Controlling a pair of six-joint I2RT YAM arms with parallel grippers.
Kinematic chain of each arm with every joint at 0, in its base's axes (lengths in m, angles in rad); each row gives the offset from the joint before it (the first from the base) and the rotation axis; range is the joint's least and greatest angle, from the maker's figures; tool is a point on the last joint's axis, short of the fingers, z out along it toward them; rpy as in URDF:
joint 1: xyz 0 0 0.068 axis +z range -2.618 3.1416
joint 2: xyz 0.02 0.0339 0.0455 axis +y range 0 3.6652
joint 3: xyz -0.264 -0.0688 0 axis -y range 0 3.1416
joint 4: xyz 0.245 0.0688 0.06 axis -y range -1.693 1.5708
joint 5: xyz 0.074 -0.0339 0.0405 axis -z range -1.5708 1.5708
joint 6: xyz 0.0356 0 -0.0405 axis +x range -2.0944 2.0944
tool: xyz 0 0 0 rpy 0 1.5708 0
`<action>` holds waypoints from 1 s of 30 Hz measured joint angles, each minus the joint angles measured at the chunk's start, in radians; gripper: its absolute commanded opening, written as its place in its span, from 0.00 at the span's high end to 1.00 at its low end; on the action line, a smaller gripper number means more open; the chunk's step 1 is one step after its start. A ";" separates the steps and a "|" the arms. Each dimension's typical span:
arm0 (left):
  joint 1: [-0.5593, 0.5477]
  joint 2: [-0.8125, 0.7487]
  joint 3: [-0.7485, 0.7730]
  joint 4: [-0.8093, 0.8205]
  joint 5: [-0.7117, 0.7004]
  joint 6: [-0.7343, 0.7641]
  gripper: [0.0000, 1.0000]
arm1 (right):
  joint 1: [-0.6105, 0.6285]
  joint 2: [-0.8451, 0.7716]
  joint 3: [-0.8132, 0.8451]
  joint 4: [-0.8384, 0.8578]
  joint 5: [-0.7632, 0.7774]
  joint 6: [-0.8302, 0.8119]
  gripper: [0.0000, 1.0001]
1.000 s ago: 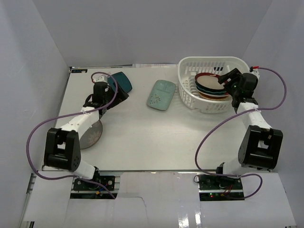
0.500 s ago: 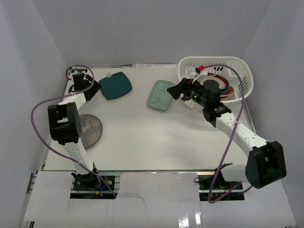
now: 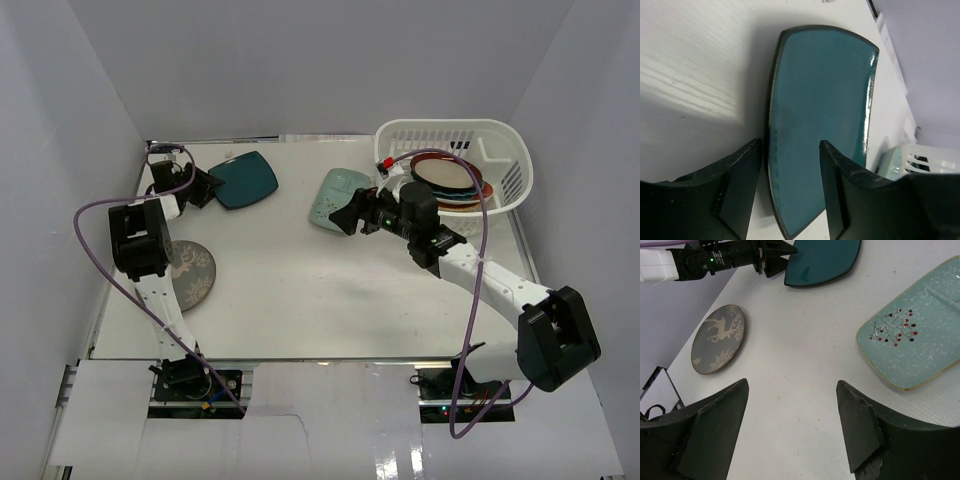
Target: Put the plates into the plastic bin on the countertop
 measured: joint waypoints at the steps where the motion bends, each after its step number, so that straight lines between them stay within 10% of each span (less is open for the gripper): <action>1: 0.000 0.005 0.000 0.004 0.018 -0.006 0.41 | 0.000 0.002 0.000 0.000 0.002 0.000 0.23; 10: -0.005 -0.047 -0.130 0.071 0.060 -0.045 0.49 | 0.000 0.022 0.000 0.002 0.012 0.003 0.24; 15: -0.018 -0.068 -0.222 0.137 0.053 -0.109 1.00 | 0.002 0.031 0.000 0.012 0.014 0.009 0.24; 30: -0.038 -0.347 -0.543 0.223 0.063 -0.209 1.00 | 0.002 0.148 0.103 -0.002 -0.051 0.029 0.05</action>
